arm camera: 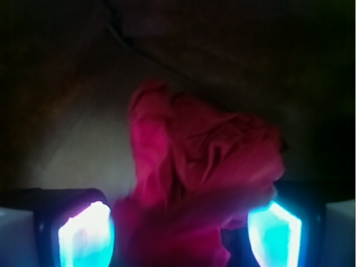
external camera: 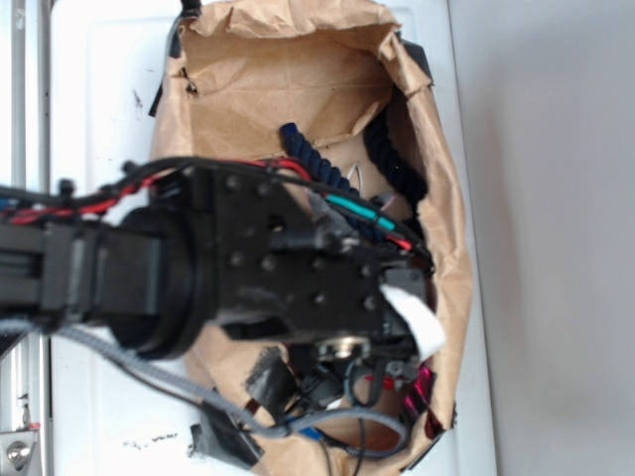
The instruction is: Grab the red paper.
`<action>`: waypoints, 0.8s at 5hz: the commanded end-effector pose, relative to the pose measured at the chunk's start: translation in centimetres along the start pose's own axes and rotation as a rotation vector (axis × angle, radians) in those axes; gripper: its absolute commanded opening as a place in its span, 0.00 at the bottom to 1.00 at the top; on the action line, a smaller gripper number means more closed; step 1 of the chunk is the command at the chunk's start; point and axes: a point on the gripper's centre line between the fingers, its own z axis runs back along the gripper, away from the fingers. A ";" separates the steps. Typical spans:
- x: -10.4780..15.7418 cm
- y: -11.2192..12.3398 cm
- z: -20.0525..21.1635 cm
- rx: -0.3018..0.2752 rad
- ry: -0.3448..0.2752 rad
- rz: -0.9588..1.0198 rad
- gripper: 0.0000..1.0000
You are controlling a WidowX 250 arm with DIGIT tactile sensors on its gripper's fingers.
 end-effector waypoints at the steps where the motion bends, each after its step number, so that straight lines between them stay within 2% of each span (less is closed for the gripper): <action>1: 2.9 3.3 0.5 0.021 -0.020 0.055 0.00; 2: 3.0 3.8 2.5 -0.009 -0.038 0.071 0.00; 3: 2.4 4.6 6.9 -0.016 -0.070 0.130 0.00; 4: 0.5 5.2 11.5 -0.051 -0.119 0.215 0.00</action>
